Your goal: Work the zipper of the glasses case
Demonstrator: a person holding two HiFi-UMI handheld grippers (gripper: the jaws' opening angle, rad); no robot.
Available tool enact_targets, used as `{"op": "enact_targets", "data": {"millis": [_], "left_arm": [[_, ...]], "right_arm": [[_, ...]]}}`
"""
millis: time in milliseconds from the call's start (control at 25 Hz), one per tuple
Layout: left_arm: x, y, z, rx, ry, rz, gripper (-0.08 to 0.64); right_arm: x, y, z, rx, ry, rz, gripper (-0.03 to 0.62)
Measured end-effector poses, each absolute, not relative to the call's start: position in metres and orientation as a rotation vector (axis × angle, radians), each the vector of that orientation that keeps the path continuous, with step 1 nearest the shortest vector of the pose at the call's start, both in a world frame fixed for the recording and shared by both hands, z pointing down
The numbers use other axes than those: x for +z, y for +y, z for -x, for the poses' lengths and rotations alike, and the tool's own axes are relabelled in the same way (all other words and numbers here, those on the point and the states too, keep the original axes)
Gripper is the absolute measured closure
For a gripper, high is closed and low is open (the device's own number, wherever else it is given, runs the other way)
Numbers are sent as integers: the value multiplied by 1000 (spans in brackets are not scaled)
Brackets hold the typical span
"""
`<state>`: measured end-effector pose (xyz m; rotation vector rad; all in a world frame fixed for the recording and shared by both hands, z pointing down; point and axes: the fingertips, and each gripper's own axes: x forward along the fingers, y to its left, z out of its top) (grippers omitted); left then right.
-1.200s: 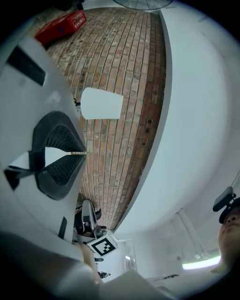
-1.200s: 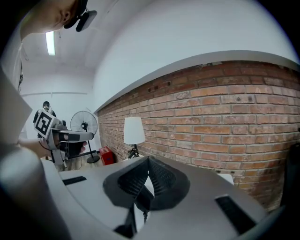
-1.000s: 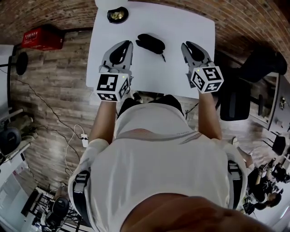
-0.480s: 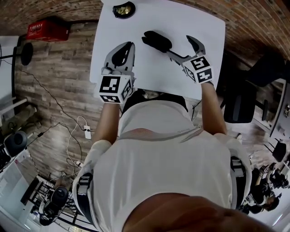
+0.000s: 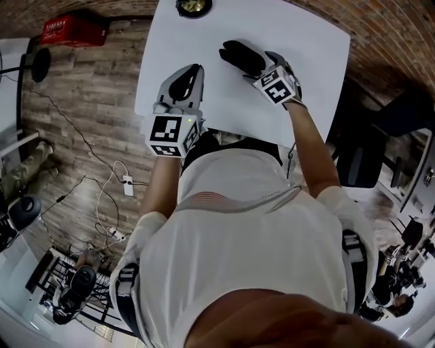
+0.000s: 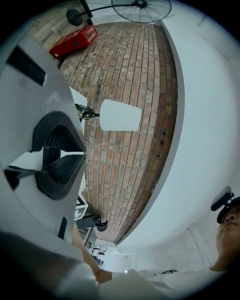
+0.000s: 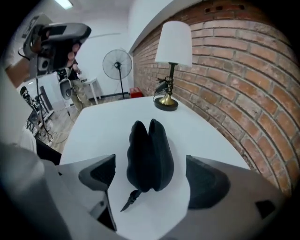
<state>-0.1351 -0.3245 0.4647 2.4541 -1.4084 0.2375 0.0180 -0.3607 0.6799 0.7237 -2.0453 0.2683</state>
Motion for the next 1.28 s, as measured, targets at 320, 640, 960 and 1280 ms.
{"op": "enact_targets", "data": {"millis": [320,640,960,1280], "left_arm": [[473,-322,147,264,-1440,-2409,532],[472,-325,149,259,-1434,-2416,532],[463,-329,141,246,-1416,-2451,532],[439,-332,133,200,-1403,-2515,532]], "right_arm": [[727,-368,-16,242,-1945,-658,86],[716,-374,-16,211,-1975,-745,251],[696,-377,-21,261,-2041,-828,279],[595,-381,-34,274,-2201,-1027,280]]}}
